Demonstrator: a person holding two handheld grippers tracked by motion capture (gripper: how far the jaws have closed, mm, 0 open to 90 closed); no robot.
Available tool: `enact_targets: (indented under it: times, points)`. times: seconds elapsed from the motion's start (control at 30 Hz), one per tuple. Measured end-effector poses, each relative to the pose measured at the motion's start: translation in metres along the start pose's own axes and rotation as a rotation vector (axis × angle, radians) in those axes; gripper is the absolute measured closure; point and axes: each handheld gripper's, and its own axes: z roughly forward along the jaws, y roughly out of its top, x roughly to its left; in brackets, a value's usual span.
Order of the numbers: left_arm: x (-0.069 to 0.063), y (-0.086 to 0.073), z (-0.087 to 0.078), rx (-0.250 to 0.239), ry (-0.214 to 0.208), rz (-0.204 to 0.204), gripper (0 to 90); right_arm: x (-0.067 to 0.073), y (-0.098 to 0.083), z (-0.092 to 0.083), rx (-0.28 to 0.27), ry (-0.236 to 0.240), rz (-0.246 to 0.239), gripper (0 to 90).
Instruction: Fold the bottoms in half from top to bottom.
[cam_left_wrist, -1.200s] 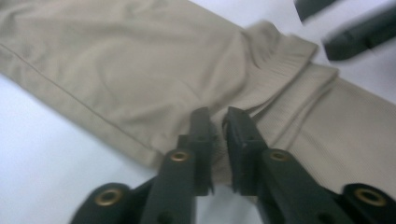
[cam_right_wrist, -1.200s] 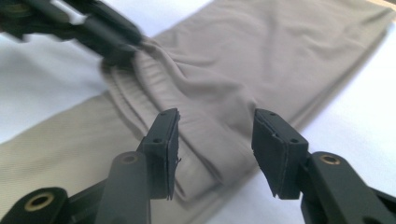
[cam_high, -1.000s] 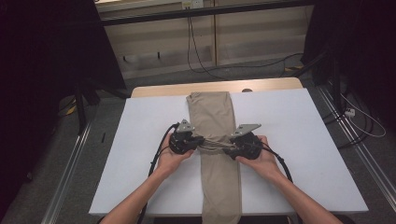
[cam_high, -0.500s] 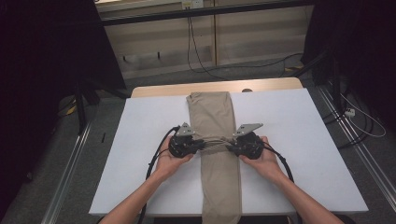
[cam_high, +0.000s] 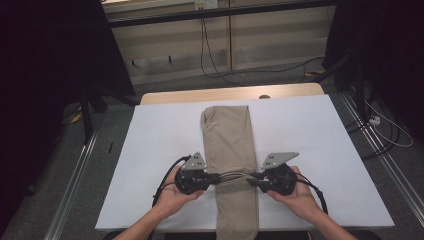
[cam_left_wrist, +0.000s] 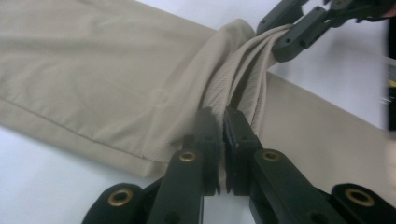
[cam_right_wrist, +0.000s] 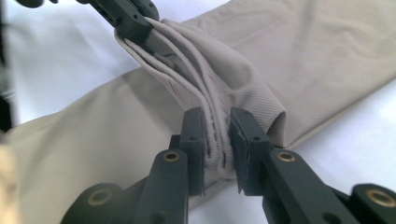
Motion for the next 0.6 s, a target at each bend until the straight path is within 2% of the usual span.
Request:
enact_targets:
  times: [0.17, 0.43, 0.6]
  points:
    - [-0.022, -0.007, -0.012, -0.003, -0.05, 0.006, 85.5, 0.021, -0.009, -0.016, -0.01, 0.044, 0.005, 76.5]
    - [-0.053, -0.02, -0.024, 0.017, -0.106, 0.027, 85.6, 0.053, -0.027, -0.032, 0.0, 0.089, 0.0, 76.6]
    - [-0.075, -0.028, -0.037, 0.009, -0.14, 0.042, 85.6, 0.073, -0.036, -0.043, -0.004, 0.137, -0.005, 76.7]
